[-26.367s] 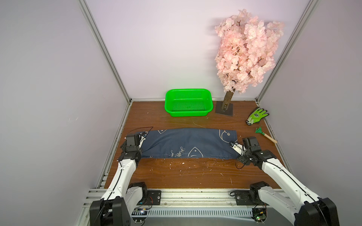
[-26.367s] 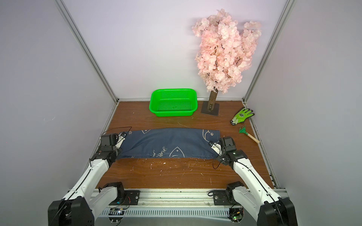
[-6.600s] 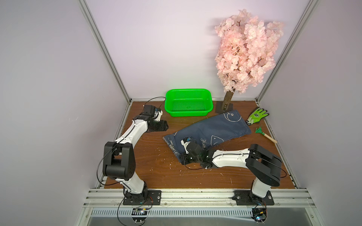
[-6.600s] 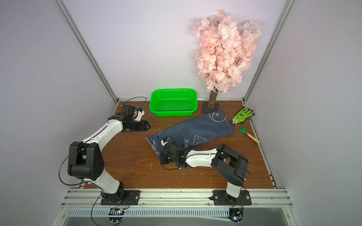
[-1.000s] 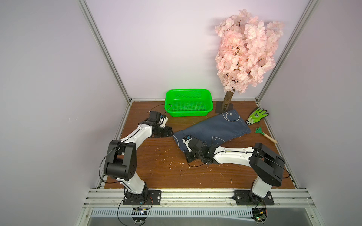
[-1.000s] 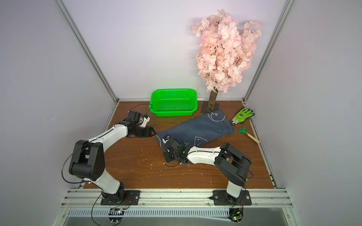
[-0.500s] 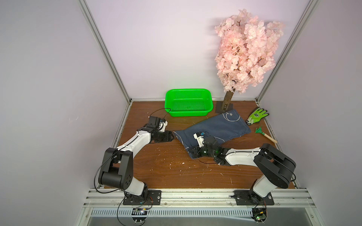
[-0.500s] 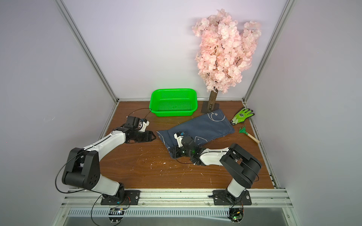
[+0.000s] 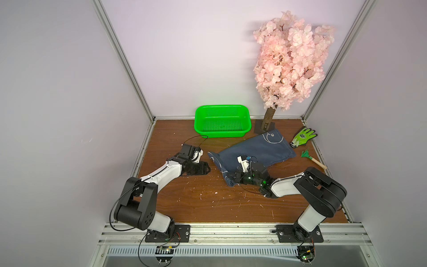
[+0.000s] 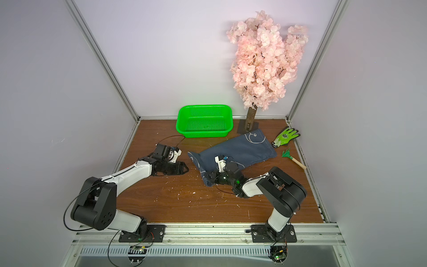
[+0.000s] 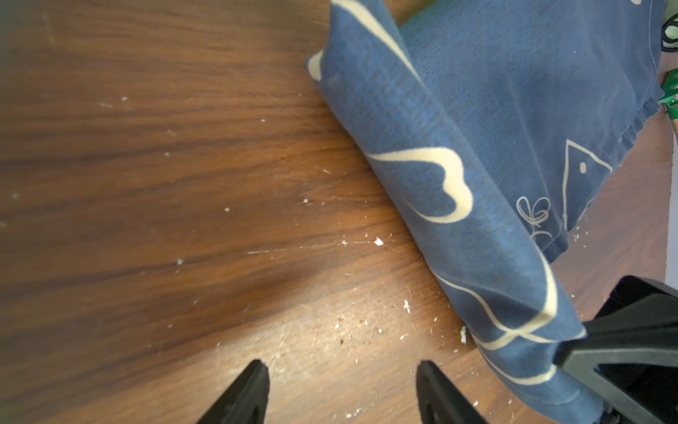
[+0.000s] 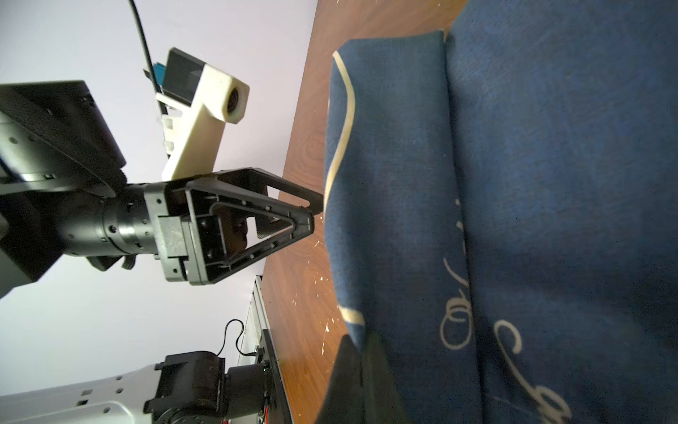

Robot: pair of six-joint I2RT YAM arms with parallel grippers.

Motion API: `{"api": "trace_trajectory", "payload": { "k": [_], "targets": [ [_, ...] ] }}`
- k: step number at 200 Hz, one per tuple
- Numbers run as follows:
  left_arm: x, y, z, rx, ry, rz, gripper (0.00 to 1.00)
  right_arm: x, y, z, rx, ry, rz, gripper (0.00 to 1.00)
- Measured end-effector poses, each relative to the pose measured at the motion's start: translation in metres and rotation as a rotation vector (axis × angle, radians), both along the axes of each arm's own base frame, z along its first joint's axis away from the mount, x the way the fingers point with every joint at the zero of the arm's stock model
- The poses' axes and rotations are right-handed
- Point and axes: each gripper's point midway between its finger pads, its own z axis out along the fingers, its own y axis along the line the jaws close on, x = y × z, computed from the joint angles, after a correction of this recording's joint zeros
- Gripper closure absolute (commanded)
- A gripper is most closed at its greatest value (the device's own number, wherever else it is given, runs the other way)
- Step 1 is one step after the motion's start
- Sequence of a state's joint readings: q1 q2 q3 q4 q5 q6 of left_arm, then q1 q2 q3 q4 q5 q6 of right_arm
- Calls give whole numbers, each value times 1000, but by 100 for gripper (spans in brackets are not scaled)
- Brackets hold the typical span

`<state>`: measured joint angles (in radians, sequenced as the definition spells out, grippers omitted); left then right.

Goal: Roll up the pillowcase
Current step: Roll the pillowcase at the center of the board.

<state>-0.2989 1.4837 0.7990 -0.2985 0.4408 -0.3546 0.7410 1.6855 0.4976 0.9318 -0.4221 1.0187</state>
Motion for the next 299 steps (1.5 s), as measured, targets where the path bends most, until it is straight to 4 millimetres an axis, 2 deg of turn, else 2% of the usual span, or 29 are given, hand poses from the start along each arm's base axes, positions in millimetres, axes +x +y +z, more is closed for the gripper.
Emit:
{"api": "trace_trajectory", "payload": {
  "k": [30, 60, 103, 169, 205, 270, 299],
  "targets": [
    [5, -8, -9, 0, 19, -9, 33, 3, -6, -2, 7, 14, -17, 100],
    [28, -23, -6, -16, -8, -21, 33, 8, -14, -6, 5, 26, -38, 100],
    [56, -45, 1, -37, -52, -45, 33, 14, -30, -16, -19, 43, -74, 89],
    [80, -54, -10, -29, -34, -48, 33, 25, -48, -30, -85, 39, -105, 84],
    [93, -59, -12, -21, -28, -50, 34, 26, -57, -42, -166, 33, -99, 76],
    [109, -64, -23, 2, -3, -67, 35, 37, -63, -30, -285, -61, -88, 70],
    [113, -66, -24, 9, -3, -77, 36, 41, -73, -15, -383, -135, -110, 63]
  ]
}}
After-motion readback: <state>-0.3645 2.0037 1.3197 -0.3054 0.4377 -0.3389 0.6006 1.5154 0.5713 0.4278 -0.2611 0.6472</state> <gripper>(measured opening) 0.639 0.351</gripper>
